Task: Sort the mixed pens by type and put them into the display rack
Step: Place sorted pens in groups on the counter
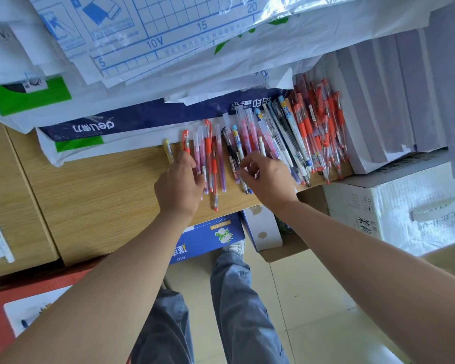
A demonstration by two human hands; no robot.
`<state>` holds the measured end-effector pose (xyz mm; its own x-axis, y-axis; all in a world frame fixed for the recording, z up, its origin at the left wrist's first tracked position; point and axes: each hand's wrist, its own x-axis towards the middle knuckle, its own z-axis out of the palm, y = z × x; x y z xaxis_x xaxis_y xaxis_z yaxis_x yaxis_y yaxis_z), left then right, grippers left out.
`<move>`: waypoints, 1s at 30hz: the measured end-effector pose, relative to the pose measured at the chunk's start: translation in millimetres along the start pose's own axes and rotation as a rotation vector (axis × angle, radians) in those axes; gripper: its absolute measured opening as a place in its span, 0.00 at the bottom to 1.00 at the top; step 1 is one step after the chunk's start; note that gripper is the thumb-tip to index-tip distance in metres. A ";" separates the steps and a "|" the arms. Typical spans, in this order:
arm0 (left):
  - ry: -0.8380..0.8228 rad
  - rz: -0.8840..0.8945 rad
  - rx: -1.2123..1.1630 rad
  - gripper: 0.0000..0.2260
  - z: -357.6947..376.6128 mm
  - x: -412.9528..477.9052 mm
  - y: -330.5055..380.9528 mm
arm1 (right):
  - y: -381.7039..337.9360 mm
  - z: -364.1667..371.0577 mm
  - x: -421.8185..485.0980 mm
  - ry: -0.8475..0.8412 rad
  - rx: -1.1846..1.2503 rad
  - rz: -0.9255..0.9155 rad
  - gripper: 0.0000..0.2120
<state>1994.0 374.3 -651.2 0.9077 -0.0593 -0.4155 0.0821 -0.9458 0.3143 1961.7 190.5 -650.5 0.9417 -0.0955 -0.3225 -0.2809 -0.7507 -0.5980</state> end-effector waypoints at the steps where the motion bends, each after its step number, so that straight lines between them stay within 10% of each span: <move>1: -0.001 -0.012 0.004 0.09 0.0 0.8 -0.1 | -2.7 2.9 -0.7 -0.023 0.012 -0.021 0.04; 16: 0.083 0.025 -0.056 0.05 -1.8 1.6 -16.0 | -33.5 41.1 19.1 -0.147 -0.304 0.157 0.14; 30: -0.028 -0.105 -0.065 0.15 12.1 17.7 6.7 | -14.4 20.6 3.3 -0.101 0.083 0.039 0.10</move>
<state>2005.6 363.1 -666.8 0.8809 0.0295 -0.4724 0.2039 -0.9244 0.3223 1965.0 214.5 -658.1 0.9075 -0.0538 -0.4165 -0.3350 -0.6909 -0.6407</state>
